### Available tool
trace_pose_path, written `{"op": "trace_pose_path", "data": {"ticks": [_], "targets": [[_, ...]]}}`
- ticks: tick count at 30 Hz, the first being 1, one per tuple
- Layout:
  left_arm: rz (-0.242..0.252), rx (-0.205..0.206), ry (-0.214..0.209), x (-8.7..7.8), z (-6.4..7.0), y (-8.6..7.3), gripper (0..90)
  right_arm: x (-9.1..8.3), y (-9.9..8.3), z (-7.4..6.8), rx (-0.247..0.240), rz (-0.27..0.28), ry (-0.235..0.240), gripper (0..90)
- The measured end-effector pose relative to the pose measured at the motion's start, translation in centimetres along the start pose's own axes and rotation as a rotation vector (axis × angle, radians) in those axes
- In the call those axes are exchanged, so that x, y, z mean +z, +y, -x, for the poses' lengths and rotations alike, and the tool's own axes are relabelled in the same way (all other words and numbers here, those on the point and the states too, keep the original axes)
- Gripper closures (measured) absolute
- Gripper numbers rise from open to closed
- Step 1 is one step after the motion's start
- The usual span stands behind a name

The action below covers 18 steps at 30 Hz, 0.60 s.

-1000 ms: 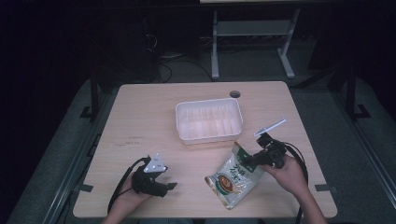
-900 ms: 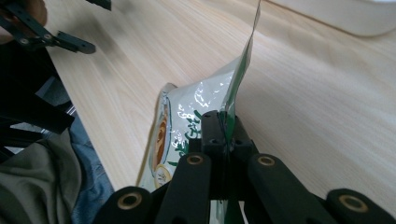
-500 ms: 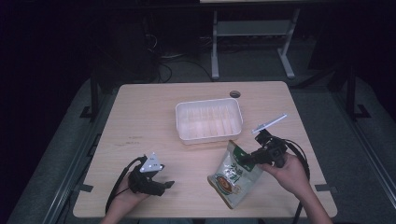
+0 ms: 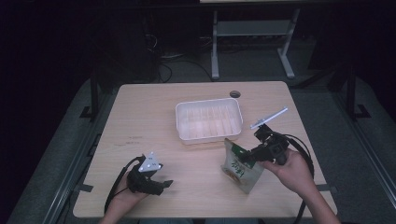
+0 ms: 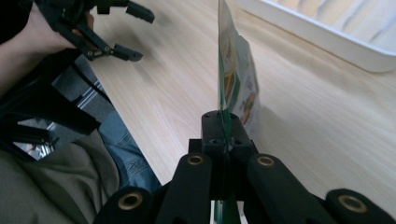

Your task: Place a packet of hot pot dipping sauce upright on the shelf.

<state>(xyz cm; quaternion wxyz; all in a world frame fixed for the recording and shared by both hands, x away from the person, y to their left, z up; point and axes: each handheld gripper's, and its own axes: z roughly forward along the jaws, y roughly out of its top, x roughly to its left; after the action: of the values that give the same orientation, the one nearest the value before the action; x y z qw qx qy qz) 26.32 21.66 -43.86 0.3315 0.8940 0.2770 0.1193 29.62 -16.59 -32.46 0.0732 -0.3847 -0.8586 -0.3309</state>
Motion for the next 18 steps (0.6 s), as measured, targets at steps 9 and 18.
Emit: {"op": "trace_pose_path", "data": {"ticks": [9, 18], "targets": [[0.001, -0.018, 0.014, -0.2, -0.4, -0.2, 29.2, -2.3, 1.0, 0.9, 0.067, 0.058, -0.006, 89.8], [0.004, -0.03, 0.027, -0.3, -0.7, -0.4, 29.0, -3.8, 2.2, 1.1, 0.128, 0.099, -0.03, 89.7]]}}
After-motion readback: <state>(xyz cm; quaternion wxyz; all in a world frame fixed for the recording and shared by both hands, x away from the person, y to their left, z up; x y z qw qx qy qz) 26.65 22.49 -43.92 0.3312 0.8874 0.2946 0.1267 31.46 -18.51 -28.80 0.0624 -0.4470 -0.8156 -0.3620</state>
